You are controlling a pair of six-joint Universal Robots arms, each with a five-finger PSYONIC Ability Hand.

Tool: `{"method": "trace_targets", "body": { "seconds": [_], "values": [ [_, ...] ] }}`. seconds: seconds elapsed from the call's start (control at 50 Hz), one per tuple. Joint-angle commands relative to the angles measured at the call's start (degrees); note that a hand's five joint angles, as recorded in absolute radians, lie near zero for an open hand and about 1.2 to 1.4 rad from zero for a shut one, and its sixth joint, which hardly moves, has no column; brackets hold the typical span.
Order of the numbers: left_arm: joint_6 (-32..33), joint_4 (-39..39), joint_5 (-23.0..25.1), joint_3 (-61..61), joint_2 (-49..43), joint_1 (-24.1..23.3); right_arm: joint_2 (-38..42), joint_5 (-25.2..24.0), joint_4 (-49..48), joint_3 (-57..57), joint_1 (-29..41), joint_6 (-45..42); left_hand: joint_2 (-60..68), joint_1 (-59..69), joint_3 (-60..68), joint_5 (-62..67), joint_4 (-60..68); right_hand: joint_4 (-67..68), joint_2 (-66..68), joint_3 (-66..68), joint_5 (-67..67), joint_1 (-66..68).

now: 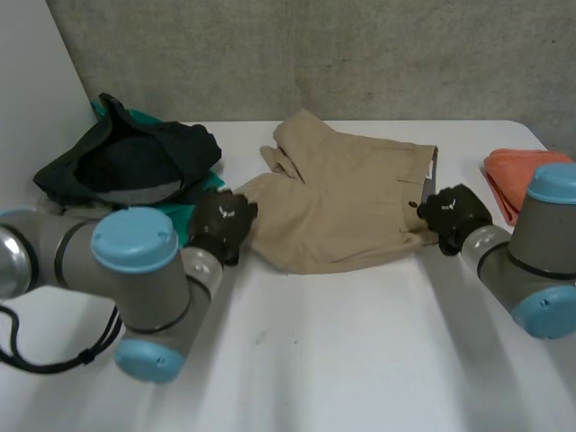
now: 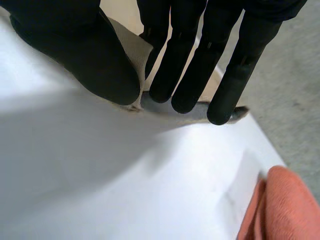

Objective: Fold the laundry.

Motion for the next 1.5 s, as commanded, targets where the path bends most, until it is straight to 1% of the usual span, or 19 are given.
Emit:
{"method": "trace_targets", "body": {
  "seconds": [0.02,0.14,0.28,0.32,0.42,0.46,0.58,0.6,0.62,0.64,0.66,0.76,0.84,0.92,0.94,1.04,1.26,1.38,1.5],
  "values": [
    [0.41,-5.46,0.02,-11.28,11.69,-0.51,-10.60,-0.38,8.20,6.90,-0.39,-3.59,11.25,14.87,11.59,12.01,11.15,11.21,11.92,11.45,11.23,16.33],
    [0.85,-14.41,0.02,-17.44,23.99,-3.32,-20.36,-0.82,23.67,10.94,-1.18,-8.42,11.25,14.87,11.59,12.01,11.15,11.21,11.92,11.45,11.23,16.33],
    [0.24,-33.92,-0.07,-21.22,35.43,-8.33,-32.73,-0.47,39.22,20.24,-6.53,-21.50,11.25,14.87,11.59,12.01,11.15,11.21,11.92,11.45,11.23,16.33],
    [0.15,-40.23,-0.07,-22.10,37.27,-10.69,-35.82,-0.73,41.25,22.54,-8.12,-24.07,11.25,14.87,11.59,12.01,11.15,11.21,11.92,11.45,11.23,16.33],
    [-0.11,-46.95,0.11,-22.10,38.25,-15.18,-42.51,-2.49,43.55,26.94,-13.04,-29.17,11.25,14.87,11.59,12.01,11.15,11.21,11.92,11.45,11.23,16.33],
    [-0.12,-46.34,0.02,-21.84,37.72,-15.45,-42.87,-3.89,43.46,28.00,-14.45,-29.70,11.25,14.87,11.59,12.01,11.15,11.21,11.92,11.45,11.23,16.33],
    [-0.03,-37.29,0.28,-19.64,33.60,-13.79,-41.65,-10.03,41.63,28.97,-15.16,-29.18,10.27,13.90,10.61,11.03,10.17,11.21,11.92,11.45,11.23,16.33],
    [0.23,-36.24,0.28,-19.38,32.81,-13.52,-40.68,-10.66,40.83,28.88,-15.25,-28.91,-8.06,-4.43,-7.72,-7.30,-8.15,11.21,11.92,11.45,11.23,16.33],
    [1.02,-34.31,0.02,-18.68,31.67,-13.08,-39.80,-11.10,40.04,28.79,-15.33,-28.65,-46.21,-42.59,-45.87,-45.45,-46.31,11.21,11.92,11.45,11.23,16.33],
    [1.11,-33.60,-0.07,-18.15,31.22,-12.73,-39.01,-11.37,39.16,28.70,-15.42,-28.30,-56.25,-52.63,-55.91,-55.49,-56.35,11.21,11.92,11.45,11.23,16.33],
    [1.11,-32.89,-0.07,-17.45,30.87,-12.55,-37.96,-11.63,37.68,28.53,-15.25,-27.43,-56.68,-53.06,-56.34,-55.92,-56.78,11.21,11.92,11.45,11.23,16.33],
    [1.11,-27.19,0.63,-13.32,27.97,-8.69,-37.07,-11.72,35.29,28.35,-15.07,-24.52,-56.69,-53.07,-56.35,-55.93,-56.79,11.21,11.92,11.45,11.23,16.33],
    [1.20,-20.33,4.23,-10.86,24.02,-3.60,-36.63,-11.90,33.97,28.44,-14.90,-23.03,-54.00,-50.38,-53.66,-53.24,-54.10,11.21,11.92,11.45,11.23,16.33],
    [1.29,-15.32,12.22,-7.52,17.44,0.10,-36.36,-11.90,31.86,28.61,-14.63,-21.88,-48.30,-44.67,-47.95,-47.53,-48.39,11.21,11.92,11.45,11.23,16.33],
    [1.38,-14.27,15.63,-5.68,14.02,1.67,-36.36,-11.90,31.34,28.70,-14.63,-21.62,-45.28,-41.66,-44.94,-44.52,-45.38,11.21,11.92,11.45,11.23,16.33],
    [1.47,-13.99,21.90,1.44,4.34,4.85,-34.96,-11.81,28.35,28.62,-14.63,-19.60,-38.87,-35.24,-38.53,-38.11,-38.97,11.21,11.92,11.45,11.23,16.33],
    [1.47,-13.73,23.13,13.92,-9.29,6.34,-33.46,-11.54,22.98,28.17,-14.72,-13.27,-27.94,-24.31,-27.59,-27.17,-28.03,11.21,11.92,11.45,11.23,16.33],
    [1.55,-13.03,23.22,16.66,-12.11,6.34,-30.92,-11.63,22.81,28.44,-14.63,-13.09,-22.05,-18.43,-21.71,-21.29,-22.15,11.21,11.92,11.45,11.23,16.33],
    [1.55,-12.58,22.96,19.73,-15.27,6.26,-30.91,-11.72,22.72,28.70,-14.63,-12.48,-8.61,-4.99,-8.27,-7.85,-8.71,11.21,11.92,11.45,11.23,16.33]
  ]
}}
